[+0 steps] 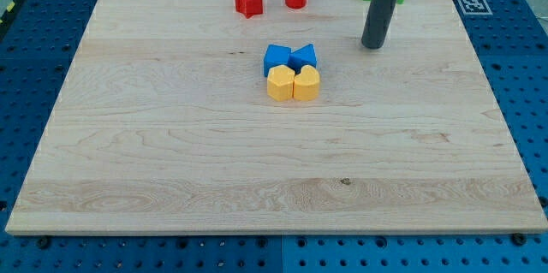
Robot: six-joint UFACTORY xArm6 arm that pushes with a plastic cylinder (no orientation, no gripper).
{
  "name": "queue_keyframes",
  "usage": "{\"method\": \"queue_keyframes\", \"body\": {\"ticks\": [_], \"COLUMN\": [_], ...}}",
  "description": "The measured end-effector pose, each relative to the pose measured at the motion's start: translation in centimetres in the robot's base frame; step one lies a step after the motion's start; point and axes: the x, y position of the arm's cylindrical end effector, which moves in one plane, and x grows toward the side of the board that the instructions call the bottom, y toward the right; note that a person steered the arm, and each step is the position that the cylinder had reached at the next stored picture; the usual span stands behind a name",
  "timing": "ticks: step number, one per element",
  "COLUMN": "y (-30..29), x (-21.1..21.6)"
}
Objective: Move the green blocks to the top right of the board
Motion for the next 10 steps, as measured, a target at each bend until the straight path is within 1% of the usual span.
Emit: {"method": "queue_keyframes", "body": {"ticks": [1, 3, 4, 5, 6, 7, 9, 10], "y": [1.1, -2.7, -3.5, -3.0, 2.2, 3.8, 4.3, 4.3], "x": [-3.7, -12.3, -14.5, -14.6, -14.7, -14.7, -14.6, -12.7]}}
